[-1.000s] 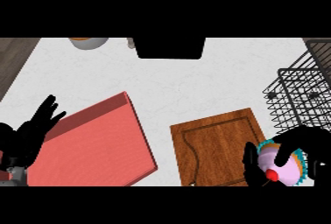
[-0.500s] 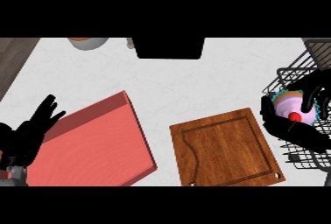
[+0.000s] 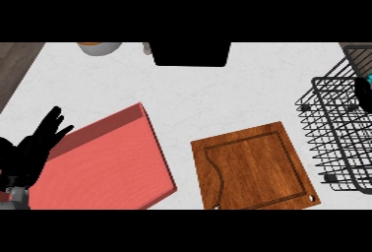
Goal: Pick the cupcake from the cutting board and place it in the tiered basket
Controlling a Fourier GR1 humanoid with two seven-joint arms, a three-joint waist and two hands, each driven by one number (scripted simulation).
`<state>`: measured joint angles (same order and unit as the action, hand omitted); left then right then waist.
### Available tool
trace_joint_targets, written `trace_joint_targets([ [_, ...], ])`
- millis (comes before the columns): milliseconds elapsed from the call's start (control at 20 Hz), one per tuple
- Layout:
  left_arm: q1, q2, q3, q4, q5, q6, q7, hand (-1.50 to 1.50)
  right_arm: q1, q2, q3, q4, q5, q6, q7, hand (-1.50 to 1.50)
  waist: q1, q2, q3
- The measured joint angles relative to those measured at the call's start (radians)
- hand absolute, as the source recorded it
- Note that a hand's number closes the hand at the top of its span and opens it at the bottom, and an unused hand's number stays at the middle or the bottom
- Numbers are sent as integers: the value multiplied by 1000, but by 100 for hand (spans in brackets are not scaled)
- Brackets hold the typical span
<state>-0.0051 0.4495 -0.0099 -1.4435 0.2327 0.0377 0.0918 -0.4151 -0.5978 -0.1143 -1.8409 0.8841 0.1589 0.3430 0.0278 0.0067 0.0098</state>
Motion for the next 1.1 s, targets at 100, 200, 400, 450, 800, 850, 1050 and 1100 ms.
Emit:
trace_joint_targets([
  [100, 4, -4, -1, -1, -3, -1, -3, 0, -24, -57, -3, 68, 16, 3, -69, 150, 0, -2, 1],
  [200, 2, 2, 5, 4, 6, -15, 2, 0, -64, -109, -16, 133, 15, 14, -130, 150, -2, -3, 0],
  [400, -2, 1, 16, 16, 7, -20, 5, 0, -124, -158, -9, 244, 29, 6, -231, 150, -6, -7, 0],
  [450, -5, -4, 16, 19, 1, -14, 4, 0, -139, -176, -11, 276, 29, 9, -260, 150, -7, -7, 0],
  [800, -11, -14, 25, 40, -17, -18, -28, 0, -195, -209, 19, 447, 70, 24, -350, 150, -9, -9, 1],
  [850, -14, -15, 24, 36, -18, -16, -16, 0, -198, -207, 16, 476, 67, 42, -345, 150, -10, -9, 1],
  [1050, -1, -17, 24, 23, -20, -19, -16, 0, -204, -210, 25, 561, 71, 153, -289, -150, -10, -11, 1],
  [1100, 0, -17, 24, 23, -22, -18, -15, 0, -204, -213, 25, 583, 73, 175, -278, -150, -11, -11, 1],
])
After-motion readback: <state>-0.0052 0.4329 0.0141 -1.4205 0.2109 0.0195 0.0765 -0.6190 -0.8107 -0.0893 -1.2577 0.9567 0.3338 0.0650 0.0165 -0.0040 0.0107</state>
